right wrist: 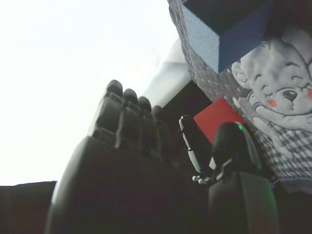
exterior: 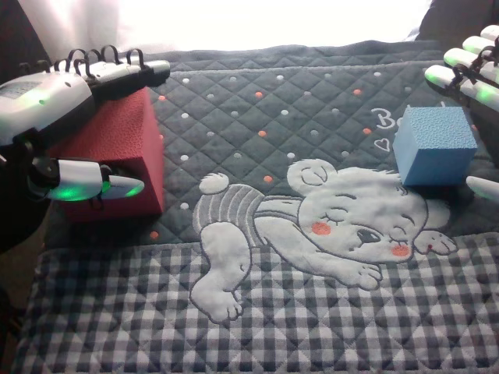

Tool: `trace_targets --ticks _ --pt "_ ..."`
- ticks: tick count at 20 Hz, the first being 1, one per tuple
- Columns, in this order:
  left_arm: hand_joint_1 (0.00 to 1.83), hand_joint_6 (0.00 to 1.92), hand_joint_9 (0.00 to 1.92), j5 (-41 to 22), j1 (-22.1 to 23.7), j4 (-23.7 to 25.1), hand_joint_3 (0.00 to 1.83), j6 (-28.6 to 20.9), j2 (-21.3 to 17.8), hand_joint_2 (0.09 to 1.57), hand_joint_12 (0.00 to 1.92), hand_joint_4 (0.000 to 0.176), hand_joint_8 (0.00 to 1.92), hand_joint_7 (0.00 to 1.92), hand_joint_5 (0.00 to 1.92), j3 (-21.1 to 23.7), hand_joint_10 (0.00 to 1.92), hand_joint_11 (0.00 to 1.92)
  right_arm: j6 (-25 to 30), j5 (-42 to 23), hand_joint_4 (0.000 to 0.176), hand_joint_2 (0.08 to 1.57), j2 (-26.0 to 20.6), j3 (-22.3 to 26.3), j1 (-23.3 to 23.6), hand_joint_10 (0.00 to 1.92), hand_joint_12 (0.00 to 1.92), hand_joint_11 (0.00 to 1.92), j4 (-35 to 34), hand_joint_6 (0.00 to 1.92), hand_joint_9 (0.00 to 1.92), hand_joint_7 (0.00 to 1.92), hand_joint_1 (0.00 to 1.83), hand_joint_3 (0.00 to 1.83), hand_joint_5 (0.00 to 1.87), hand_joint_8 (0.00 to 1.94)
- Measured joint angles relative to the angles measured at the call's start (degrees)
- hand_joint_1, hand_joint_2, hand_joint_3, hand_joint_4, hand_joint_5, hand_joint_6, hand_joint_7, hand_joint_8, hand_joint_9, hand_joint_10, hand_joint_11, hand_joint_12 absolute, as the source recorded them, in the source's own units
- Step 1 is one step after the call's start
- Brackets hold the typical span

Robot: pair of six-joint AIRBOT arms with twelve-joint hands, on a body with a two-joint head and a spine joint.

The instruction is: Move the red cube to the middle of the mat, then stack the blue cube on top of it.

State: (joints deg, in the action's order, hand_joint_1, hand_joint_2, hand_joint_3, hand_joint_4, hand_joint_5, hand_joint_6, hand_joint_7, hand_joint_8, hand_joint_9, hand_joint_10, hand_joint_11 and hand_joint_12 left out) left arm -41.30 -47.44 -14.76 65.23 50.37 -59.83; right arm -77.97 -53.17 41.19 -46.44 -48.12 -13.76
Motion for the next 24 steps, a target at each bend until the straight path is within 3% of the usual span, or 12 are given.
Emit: trace_targets --ticks 2,4,6,10,11,14,15,16,18,19,21,24 --pt "1.36 0.34 0.24 -0.52 0.00 -0.37 0.00 0.11 -0.20 1.10 1.65 0.102 0.53 0.22 0.39 0.50 1.10 0.29 0.07 -0.15 0.000 1.34 -0.02 -0.02 0.00 0.00 0.00 0.01 -0.07 0.00 0.00 0.00 0.53 0.00 0.00 0.00" --pt "1.43 0.95 0.28 -2.23 -0.13 -0.04 0.00 0.20 -0.85 1.10 1.71 0.123 0.88 0.09 0.17 1.42 1.30 0.49 0.11 -0.13 0.000 1.34 -0.02 0.00 -0.04 0.00 0.00 0.00 -0.11 0.00 0.00 0.00 0.53 0.00 0.00 0.00" --pt "1.43 1.17 0.20 -4.09 -0.13 0.83 0.00 0.13 -1.70 1.11 1.88 0.137 1.16 0.00 0.06 2.16 1.61 0.47 0.11 -0.13 0.000 1.34 -0.02 -0.02 -0.04 0.00 0.00 0.00 -0.09 0.00 0.00 0.00 0.52 0.00 0.00 0.00" --pt "1.60 1.30 0.53 -7.10 -0.13 2.89 0.01 -1.01 -2.69 1.23 1.92 0.137 1.35 0.00 0.00 2.97 1.70 0.56 0.11 -0.13 0.000 1.34 -0.02 -0.02 -0.04 0.00 0.00 0.00 -0.13 0.00 0.00 0.00 0.47 0.00 0.00 0.00" --pt "1.61 1.29 0.57 -7.96 -0.13 3.43 0.01 -2.10 -2.93 1.22 1.92 0.082 1.41 0.00 0.00 3.28 1.67 0.61 0.11 -0.13 0.000 1.34 -0.02 -0.02 -0.04 0.00 0.00 0.00 -0.13 0.00 0.00 0.00 0.49 0.00 0.00 0.00" --pt "1.42 1.32 0.22 -10.47 0.11 7.06 0.00 -3.98 -3.45 1.15 1.92 0.149 1.48 0.00 0.00 4.24 1.92 0.51 0.11 -0.13 0.000 1.35 -0.02 -0.02 -0.04 0.00 0.00 0.00 -0.17 0.00 0.00 0.00 0.51 0.00 0.00 0.00" --pt "1.57 1.34 0.49 -10.45 0.81 8.39 0.09 -4.24 -3.17 1.17 1.92 0.147 1.47 0.00 0.02 4.26 1.74 0.57 0.11 -0.15 0.000 1.34 -0.02 -0.02 -0.04 0.00 0.00 0.00 -0.20 0.00 0.00 0.00 0.49 0.00 0.00 0.00" --pt "1.60 1.35 0.59 -10.54 1.66 8.90 0.10 -4.57 -2.12 1.16 1.92 0.140 1.46 0.00 0.04 4.13 1.65 0.60 0.11 -0.13 0.000 1.34 -0.02 -0.02 -0.04 0.00 0.00 0.00 -0.22 0.00 0.00 0.00 0.50 0.00 0.00 0.00" --pt "1.60 1.32 0.63 -10.49 3.26 9.38 0.07 -7.08 1.62 1.17 1.92 0.085 1.50 0.00 0.01 2.32 1.60 0.69 0.11 -0.15 0.000 1.35 -0.02 -0.02 -0.04 0.00 0.01 0.01 -0.35 0.00 0.00 0.00 0.48 0.00 0.00 0.00" --pt "1.60 1.40 0.61 -9.77 3.67 10.47 0.08 -8.90 3.34 1.18 1.92 0.127 1.56 0.00 0.00 1.33 1.64 0.76 0.13 -0.15 0.000 1.35 -0.02 -0.02 -0.07 0.00 0.01 0.02 -0.33 0.00 0.00 0.00 0.48 0.00 0.00 0.00" --pt "1.46 1.29 0.27 -7.28 4.72 11.93 0.03 -9.88 5.75 1.09 1.89 0.090 1.42 0.00 0.05 0.50 1.71 0.58 0.11 0.04 0.000 1.34 -0.04 -0.02 -0.42 0.00 0.02 0.02 -0.85 0.00 0.00 0.00 0.42 0.00 0.00 0.00" --pt "1.15 1.16 0.13 -3.89 6.88 13.99 0.01 -10.99 8.98 1.09 1.92 0.090 1.41 0.00 0.08 -1.79 1.76 0.32 0.13 -0.17 0.000 1.36 -0.02 -0.02 -0.42 0.00 0.00 0.00 -0.68 0.00 0.00 0.00 0.44 0.00 0.00 0.00"
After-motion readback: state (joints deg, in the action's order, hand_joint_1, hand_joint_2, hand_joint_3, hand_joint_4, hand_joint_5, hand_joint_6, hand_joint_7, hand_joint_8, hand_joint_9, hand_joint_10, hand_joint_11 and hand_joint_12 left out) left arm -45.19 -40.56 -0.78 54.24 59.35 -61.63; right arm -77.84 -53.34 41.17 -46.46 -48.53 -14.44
